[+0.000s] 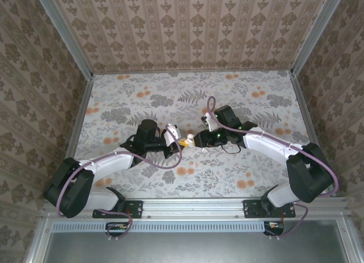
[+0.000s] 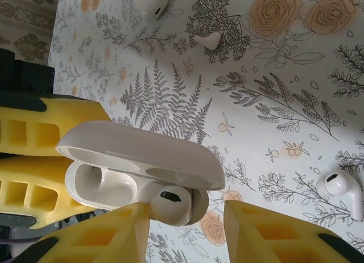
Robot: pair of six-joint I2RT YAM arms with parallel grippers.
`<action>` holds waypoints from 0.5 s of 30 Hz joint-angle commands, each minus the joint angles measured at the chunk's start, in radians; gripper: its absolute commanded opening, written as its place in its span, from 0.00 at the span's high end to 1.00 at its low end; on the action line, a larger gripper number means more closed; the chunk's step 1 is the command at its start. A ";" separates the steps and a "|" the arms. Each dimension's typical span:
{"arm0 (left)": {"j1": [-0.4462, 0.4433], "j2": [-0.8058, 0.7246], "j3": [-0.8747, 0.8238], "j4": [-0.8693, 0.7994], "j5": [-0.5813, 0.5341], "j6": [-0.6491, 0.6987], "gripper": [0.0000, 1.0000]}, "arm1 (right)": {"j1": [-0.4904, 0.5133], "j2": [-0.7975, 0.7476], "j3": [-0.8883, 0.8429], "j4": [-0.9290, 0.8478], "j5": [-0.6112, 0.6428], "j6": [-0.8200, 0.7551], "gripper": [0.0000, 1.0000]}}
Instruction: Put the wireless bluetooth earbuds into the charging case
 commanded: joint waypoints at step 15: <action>0.002 -0.001 0.025 0.019 0.076 -0.018 1.00 | 0.040 0.037 0.069 -0.024 0.004 0.003 0.67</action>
